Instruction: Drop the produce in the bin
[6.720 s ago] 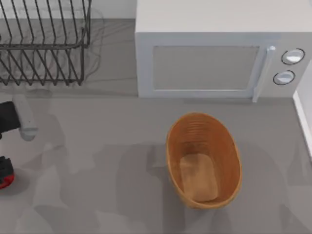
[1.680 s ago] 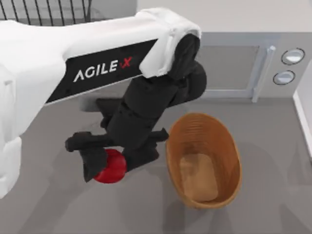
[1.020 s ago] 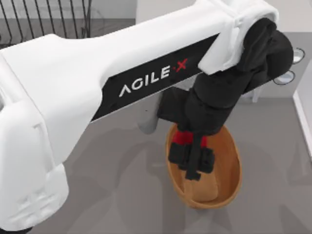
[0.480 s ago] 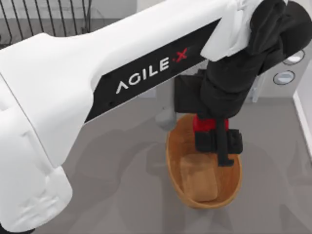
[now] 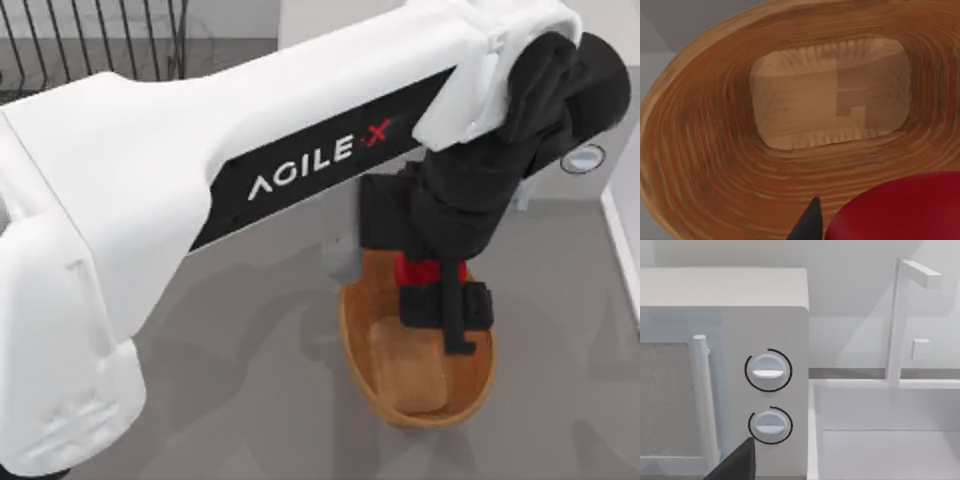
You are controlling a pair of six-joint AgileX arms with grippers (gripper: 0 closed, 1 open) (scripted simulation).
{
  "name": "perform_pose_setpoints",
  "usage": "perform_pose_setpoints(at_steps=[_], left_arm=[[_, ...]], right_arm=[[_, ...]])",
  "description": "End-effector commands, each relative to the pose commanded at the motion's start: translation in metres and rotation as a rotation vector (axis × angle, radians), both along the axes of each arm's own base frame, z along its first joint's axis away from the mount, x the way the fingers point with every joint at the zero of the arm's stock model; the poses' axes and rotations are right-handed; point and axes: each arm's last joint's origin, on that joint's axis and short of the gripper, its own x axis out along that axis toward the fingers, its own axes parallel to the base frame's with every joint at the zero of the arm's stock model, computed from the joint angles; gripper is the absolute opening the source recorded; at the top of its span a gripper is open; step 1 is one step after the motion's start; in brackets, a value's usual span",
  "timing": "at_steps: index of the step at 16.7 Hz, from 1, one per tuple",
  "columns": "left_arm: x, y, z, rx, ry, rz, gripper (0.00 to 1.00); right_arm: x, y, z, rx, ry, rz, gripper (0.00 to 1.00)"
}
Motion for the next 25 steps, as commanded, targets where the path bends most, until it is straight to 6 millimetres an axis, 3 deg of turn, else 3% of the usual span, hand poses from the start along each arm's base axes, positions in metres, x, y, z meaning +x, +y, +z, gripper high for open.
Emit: perform_pose_setpoints(at_steps=[6, 11, 24, 25], left_arm=[[0.001, 0.001, -0.045, -0.006, 0.001, -0.007, 0.0], [0.001, 0.002, -0.048, -0.007, -0.001, -0.006, 0.0], [0.001, 0.002, -0.048, -0.007, -0.001, -0.006, 0.98], [0.001, 0.002, -0.048, -0.007, -0.001, -0.006, 1.0]], right_arm=[[0.0, 0.0, 0.0, 0.0, 0.0, 0.0, 1.0], [0.0, 0.0, 0.0, 0.0, 0.0, 0.0, 1.0], [0.0, 0.0, 0.0, 0.0, 0.0, 0.0, 1.0], [0.0, 0.0, 0.0, 0.0, 0.0, 0.0, 1.0]])
